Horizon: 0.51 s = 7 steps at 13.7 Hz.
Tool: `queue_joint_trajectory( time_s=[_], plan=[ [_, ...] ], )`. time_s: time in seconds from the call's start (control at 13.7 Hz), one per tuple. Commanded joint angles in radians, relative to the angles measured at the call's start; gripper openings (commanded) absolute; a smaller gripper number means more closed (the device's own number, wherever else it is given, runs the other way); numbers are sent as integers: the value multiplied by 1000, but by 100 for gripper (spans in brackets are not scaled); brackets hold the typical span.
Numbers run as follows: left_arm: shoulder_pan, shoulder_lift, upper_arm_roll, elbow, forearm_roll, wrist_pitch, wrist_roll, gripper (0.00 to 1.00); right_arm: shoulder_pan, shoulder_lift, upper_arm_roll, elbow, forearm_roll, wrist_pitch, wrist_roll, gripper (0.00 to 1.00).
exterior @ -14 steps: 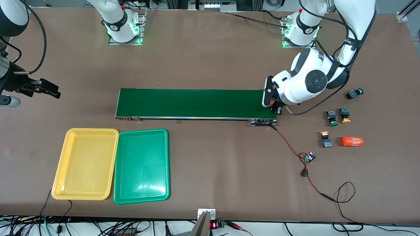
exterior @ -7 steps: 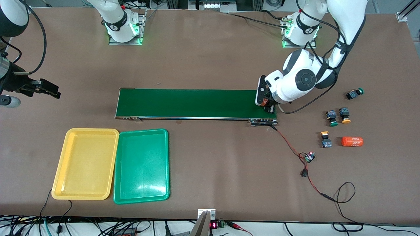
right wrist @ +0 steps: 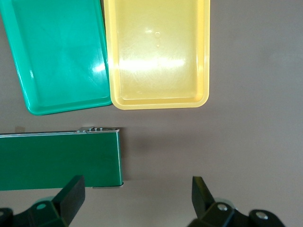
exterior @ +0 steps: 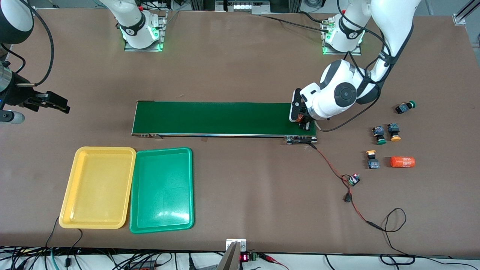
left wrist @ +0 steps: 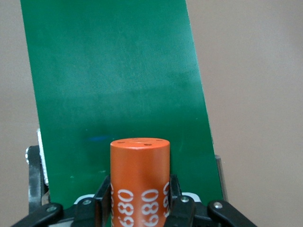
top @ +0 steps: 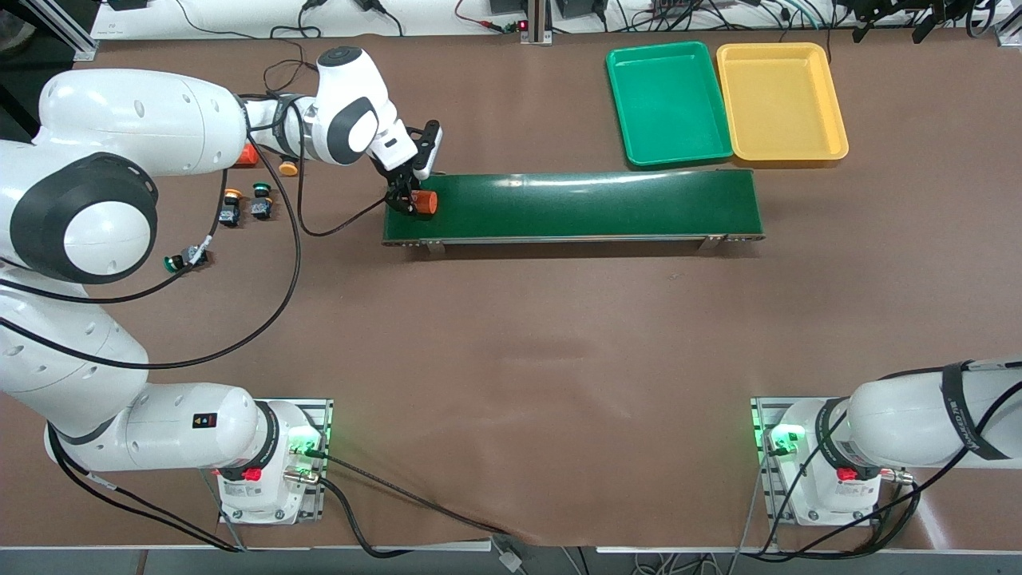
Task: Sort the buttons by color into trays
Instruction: 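Carry the battery onto the green conveyor and open the left gripper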
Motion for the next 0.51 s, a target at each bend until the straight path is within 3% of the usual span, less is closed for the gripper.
queue_joint_trajectory(
  time_s=[0.0, 0.07, 0.29, 0.44],
  plan=[
    [4, 12, 3, 5, -1, 9, -6, 61, -10, -2, 0, 11, 11, -1, 8, 100],
    [11, 9, 0, 7, 1, 7, -5, 100, -12, -1, 0, 11, 11, -1, 9, 100],
    [13, -28, -3, 13, 1, -26, -8, 100, -3, -2, 0, 13, 8, -1, 8, 100],
    [16, -72, 4, 50, 1, -124, -41, 100, -12, -2, 0, 13, 10, -1, 9, 100]
  ],
)
